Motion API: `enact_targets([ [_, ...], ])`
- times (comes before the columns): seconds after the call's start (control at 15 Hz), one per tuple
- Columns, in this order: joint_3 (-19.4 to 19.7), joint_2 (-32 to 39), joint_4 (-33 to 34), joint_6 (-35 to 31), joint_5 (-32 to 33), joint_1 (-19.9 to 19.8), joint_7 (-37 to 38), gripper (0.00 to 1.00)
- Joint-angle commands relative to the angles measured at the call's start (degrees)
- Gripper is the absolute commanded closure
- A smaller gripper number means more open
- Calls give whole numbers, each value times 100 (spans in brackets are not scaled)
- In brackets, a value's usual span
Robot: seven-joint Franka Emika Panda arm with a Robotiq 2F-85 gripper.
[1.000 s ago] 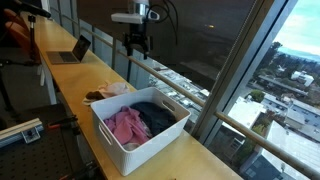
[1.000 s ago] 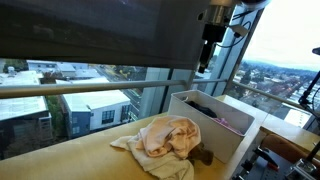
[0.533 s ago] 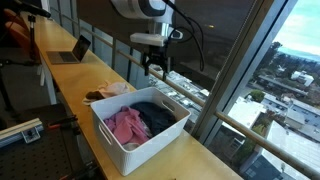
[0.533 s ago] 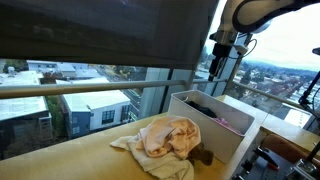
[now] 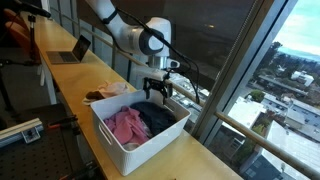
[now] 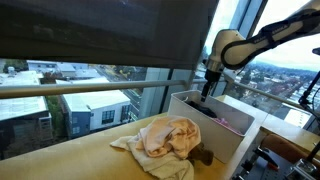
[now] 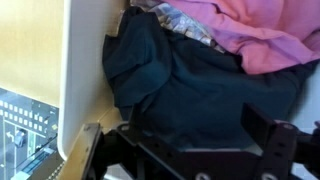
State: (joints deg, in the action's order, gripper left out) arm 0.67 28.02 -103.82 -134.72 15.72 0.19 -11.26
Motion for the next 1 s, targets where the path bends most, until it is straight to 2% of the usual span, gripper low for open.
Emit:
enact_targets([
  [0.0,73,587,245,-275,12,-20,43,0],
  [0.67,132,1888,560,-303,-49,-39,109,0],
  [0.73,136,1909,507,-325,-37,-24,119,7],
  [0.8,136,1903,463,-333,-30,-22,109,28],
  [0.93,115,1696,268,-328,-42,-28,87,33],
])
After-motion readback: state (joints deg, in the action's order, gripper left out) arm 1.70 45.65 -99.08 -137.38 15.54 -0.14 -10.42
